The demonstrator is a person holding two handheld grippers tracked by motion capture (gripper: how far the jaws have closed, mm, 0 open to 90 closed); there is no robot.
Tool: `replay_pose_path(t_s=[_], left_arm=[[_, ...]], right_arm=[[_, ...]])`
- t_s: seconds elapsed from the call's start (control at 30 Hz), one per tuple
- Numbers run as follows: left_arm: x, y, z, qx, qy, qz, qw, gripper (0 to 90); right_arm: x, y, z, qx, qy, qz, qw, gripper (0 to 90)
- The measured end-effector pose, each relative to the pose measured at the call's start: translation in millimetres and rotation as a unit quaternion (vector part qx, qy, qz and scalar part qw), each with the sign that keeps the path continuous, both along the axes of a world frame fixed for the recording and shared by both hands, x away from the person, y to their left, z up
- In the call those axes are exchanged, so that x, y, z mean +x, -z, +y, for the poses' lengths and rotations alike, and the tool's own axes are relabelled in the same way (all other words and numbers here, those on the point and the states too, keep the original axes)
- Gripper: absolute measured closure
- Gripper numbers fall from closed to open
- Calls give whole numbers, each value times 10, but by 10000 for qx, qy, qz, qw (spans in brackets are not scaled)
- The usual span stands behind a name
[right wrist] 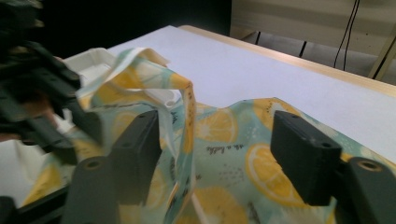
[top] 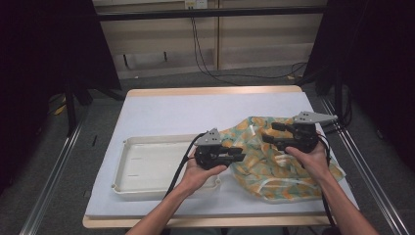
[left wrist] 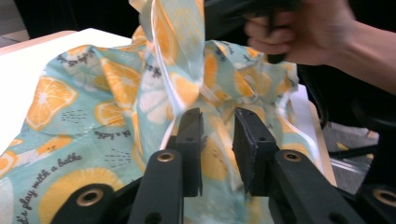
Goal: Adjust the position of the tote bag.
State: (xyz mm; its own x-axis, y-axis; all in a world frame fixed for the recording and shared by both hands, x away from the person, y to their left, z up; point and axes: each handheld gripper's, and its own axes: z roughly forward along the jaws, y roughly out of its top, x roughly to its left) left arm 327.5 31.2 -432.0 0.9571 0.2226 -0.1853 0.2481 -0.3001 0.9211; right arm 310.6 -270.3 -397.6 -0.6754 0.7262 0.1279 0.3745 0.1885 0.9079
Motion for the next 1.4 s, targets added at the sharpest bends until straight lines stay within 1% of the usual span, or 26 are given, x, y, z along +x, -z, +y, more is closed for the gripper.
replay_pose_path(t_s=[0.1,0.13,0.2,0.27,0.3,0.37,0.4,0.43,0.47,0.53,0.63,0.67,0.73,0.77,0.83,0.87,0.9,0.97,1.03,1.1,1.17,1.2,1.23,1.27,1.33,1.4], left_arm=[[67,32,12,-44,-195,82,9998,692],[80,36,20,26,-214,58,9998,690],[106,53,34,107,-275,101,9995,671],[117,63,43,99,-243,139,9996,667],[111,61,39,75,-223,148,9996,670],[75,50,14,-12,-37,123,9999,723],[50,49,-20,-79,79,153,9998,763],[24,46,-66,-47,185,179,9997,782],[-4,45,-117,14,271,138,9995,784],[-42,50,-213,133,322,85,9994,762],[-18,74,-296,279,235,102,9993,682],[-2,86,-311,285,186,109,9994,666],[30,108,-326,357,38,177,9992,611],[46,119,-326,410,3,162,9990,598],[77,142,-319,506,-86,189,9985,569],[91,157,-317,490,-119,236,9984,552],[105,163,-307,565,-121,245,9980,536],[107,181,-310,571,-103,262,9980,526],[92,181,-319,611,-51,254,9978,503],[76,188,-343,615,-22,222,9979,487],[65,211,-369,655,-13,272,9975,464],[63,219,-377,678,4,252,9974,448],[58,227,-387,712,32,239,9972,440],[46,231,-400,723,3,221,9971,423],[36,235,-414,742,27,198,9970,408],[29,233,-421,777,-9,170,9968,399]], right_arm=[[-125,-37,-111,118,28,1,9999,305],[-176,-45,-150,98,8,-2,10000,303],[-266,-42,-190,56,-24,14,10000,321],[-382,-3,-237,-75,-73,40,9999,372],[-418,17,-251,-134,-56,54,9999,389],[-487,82,-296,-224,57,170,9996,378],[-510,120,-318,-260,96,239,9993,366],[-534,158,-336,-304,106,270,9991,366],[-551,198,-354,-332,92,307,9989,360],[-571,267,-377,-410,135,371,9984,308],[-558,333,-381,-375,62,389,9985,256],[-540,355,-365,-412,32,420,9983,233],[-500,405,-317,-589,-41,462,9972,224],[-479,433,-289,-698,-55,469,9964,206],[-441,478,-241,-851,-104,557,9948,207],[-428,495,-223,-950,-83,513,9941,214],[-419,506,-211,-1025,-60,532,9933,230],[-399,525,-210,-1124,26,505,9924,303],[-382,535,-224,-1138,124,479,9923,368],[-371,545,-230,-1202,209,463,9914,499],[-353,558,-239,-1258,333,500,9902,626],[-340,568,-243,-1300,341,527,9895,730],[-331,574,-248,-1275,332,558,9897,768],[-324,574,-253,-1285,386,549,9894,829],[-311,548,-276,-1197,389,517,9907,860],[-311,471,-300,-1064,389,461,9925,877]])
